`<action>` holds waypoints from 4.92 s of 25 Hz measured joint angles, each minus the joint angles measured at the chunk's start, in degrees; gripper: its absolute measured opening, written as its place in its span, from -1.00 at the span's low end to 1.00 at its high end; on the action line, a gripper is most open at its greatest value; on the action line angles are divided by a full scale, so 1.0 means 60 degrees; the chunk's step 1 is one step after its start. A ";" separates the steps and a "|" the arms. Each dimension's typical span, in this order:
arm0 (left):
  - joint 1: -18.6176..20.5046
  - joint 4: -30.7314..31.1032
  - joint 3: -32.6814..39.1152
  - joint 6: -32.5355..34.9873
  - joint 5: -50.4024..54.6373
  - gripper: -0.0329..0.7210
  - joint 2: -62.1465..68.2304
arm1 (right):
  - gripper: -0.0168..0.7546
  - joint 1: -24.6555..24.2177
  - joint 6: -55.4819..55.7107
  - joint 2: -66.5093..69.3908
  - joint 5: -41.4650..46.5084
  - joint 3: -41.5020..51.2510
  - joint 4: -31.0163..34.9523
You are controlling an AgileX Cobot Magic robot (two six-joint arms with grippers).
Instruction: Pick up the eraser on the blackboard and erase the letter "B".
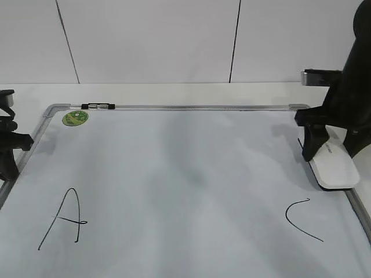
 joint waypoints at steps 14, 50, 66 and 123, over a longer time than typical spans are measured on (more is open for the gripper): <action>0.0000 0.0000 0.0000 0.0000 0.0000 -0.85 0.0000 | 0.40 -0.0146 -0.0711 0.0359 -0.0245 0.0000 0.0454; 0.0000 -0.0013 0.0000 0.0000 0.0000 -0.85 0.0000 | 0.72 -0.0463 -0.0907 0.0661 -0.0010 -0.0927 0.0685; 0.0000 0.0104 0.0000 0.0065 0.0017 -0.26 0.0000 | 0.62 -0.0463 -0.0575 -0.2109 0.0149 -0.1046 0.0761; 0.0000 0.0479 0.3969 0.0067 0.4437 -0.31 -1.5122 | 0.56 -0.0463 -0.0680 -1.6680 0.0594 0.7827 0.0812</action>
